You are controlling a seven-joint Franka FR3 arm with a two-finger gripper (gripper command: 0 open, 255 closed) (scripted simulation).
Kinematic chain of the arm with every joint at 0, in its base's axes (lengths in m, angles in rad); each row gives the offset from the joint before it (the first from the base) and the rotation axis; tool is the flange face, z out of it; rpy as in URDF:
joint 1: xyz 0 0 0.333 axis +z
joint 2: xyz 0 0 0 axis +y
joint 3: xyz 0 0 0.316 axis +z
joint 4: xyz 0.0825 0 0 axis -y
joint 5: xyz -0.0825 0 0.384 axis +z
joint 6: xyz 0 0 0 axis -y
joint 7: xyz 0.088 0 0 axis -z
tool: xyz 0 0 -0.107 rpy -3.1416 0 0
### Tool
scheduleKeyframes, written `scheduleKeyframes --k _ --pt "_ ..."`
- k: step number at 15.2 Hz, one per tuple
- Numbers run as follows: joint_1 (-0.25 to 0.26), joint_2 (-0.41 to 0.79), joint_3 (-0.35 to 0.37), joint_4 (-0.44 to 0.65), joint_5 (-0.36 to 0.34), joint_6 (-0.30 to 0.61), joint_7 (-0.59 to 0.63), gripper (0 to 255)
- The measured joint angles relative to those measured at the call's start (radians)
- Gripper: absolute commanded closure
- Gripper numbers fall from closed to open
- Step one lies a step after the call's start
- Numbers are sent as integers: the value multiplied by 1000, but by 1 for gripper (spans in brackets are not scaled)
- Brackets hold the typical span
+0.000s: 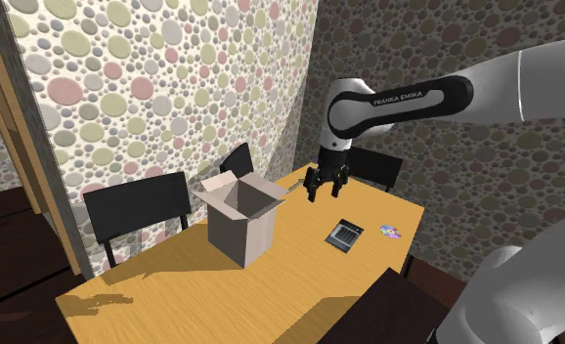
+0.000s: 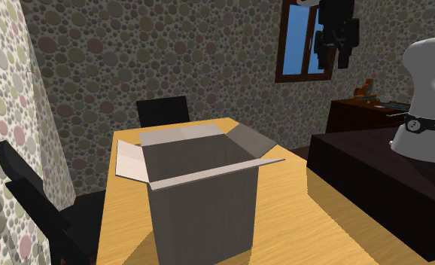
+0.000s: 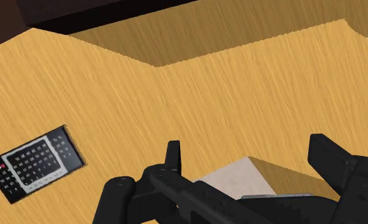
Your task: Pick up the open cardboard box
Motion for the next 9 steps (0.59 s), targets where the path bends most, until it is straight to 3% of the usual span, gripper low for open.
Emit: scheduleKeyframes --k 9 --pt "-20 339 -11 211 41 149 109 0"
